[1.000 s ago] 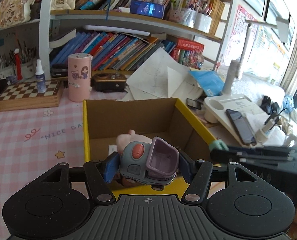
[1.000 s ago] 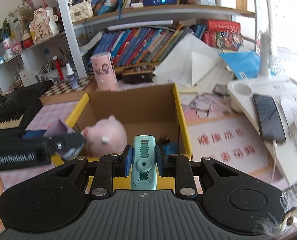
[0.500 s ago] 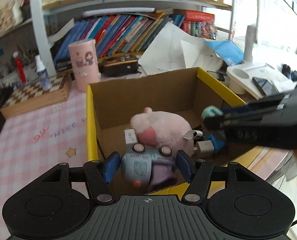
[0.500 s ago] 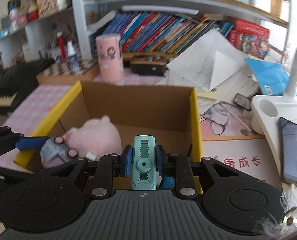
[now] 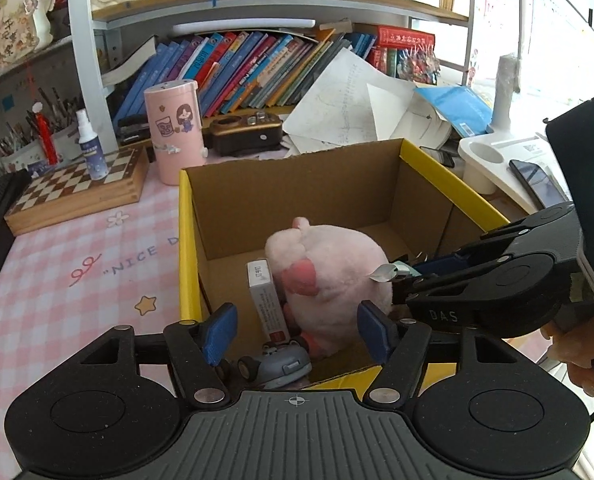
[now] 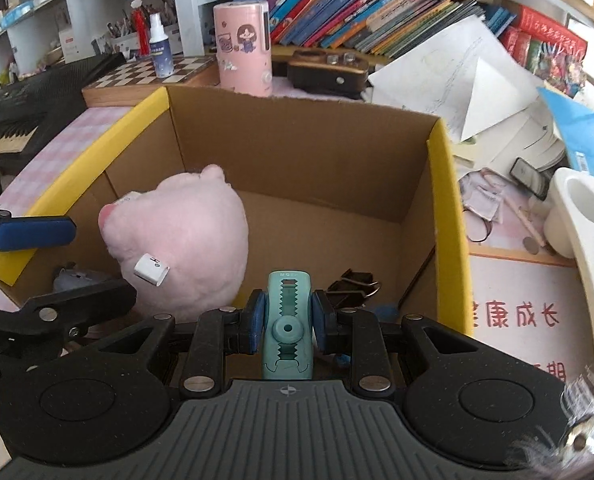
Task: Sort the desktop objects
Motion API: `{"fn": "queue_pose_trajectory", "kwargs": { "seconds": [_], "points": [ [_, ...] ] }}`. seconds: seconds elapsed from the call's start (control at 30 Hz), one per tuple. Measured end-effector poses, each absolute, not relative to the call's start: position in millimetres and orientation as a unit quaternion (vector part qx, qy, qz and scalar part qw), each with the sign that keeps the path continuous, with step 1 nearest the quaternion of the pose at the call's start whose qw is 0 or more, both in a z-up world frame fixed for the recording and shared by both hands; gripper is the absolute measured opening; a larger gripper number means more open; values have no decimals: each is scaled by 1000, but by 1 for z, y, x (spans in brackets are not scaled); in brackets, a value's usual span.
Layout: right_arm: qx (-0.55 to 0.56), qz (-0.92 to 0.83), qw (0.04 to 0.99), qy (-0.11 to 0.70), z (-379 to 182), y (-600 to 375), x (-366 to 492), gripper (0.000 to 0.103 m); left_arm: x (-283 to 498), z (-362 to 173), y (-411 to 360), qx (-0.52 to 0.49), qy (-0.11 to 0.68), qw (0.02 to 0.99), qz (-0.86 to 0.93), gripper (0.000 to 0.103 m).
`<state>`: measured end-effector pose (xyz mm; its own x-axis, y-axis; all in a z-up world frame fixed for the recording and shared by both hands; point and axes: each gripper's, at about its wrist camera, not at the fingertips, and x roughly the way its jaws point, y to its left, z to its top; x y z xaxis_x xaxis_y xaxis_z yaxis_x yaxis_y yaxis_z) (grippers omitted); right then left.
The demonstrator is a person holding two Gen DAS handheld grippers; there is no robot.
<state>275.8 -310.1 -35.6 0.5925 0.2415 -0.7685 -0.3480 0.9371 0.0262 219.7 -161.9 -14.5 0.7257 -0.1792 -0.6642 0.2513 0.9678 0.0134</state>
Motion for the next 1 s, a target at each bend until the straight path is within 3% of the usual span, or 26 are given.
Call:
{"fn": "queue_pose_trajectory", "kwargs": {
  "seconds": [0.2,0.3,0.43,0.57,0.83,1.0],
  "points": [
    [-62,166,888,423,-36,-309,277,23,218,-14,-162,54,345,930,-112,69],
    [-51,165,894,413,-33,-312,272,28,211,-9,-162,51,331,936,-108,77],
    [-36,152,912,378,-18,-316,259,31,195,3,-161,45,305,946,-102,79],
    [-13,126,938,324,-2,-322,234,41,173,18,-149,23,277,958,-73,85],
    [5,87,963,254,18,-324,177,45,128,35,-108,-9,243,970,15,94],
    [13,81,969,234,21,-308,145,52,95,35,-87,-2,234,970,62,96]
  ]
}}
